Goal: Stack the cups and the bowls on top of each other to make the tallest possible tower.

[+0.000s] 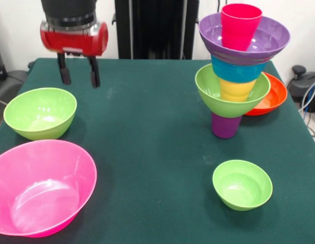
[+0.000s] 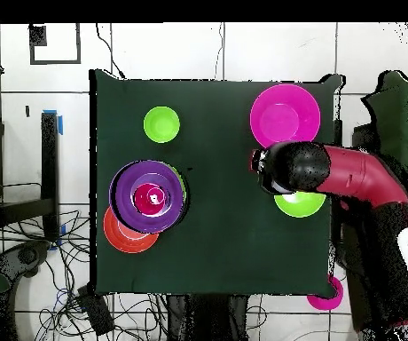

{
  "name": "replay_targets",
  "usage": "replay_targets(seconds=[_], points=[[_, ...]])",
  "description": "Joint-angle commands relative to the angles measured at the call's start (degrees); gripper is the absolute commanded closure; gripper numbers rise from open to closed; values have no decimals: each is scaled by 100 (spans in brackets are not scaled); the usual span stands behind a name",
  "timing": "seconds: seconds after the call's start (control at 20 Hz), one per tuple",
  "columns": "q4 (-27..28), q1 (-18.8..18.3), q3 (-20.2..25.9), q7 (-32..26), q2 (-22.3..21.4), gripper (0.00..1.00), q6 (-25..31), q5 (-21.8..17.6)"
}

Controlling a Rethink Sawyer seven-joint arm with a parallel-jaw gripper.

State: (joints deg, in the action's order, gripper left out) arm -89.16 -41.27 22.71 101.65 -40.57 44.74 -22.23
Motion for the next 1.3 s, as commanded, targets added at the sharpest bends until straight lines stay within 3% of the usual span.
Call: replay_targets(seconds=[0.05,0.35,0.9,0.95,1.3], points=[[478,-1,226,-971,925,0,-373,-716],[772,-6,264,-1075,1196,0,-318,-976],[855,-42,342,-1061,1317,0,-209,-1166],[861,-41,336,-1033,1328,100,-199,-1167],[975,1,340,-937,1329,100,-215,-1216]])
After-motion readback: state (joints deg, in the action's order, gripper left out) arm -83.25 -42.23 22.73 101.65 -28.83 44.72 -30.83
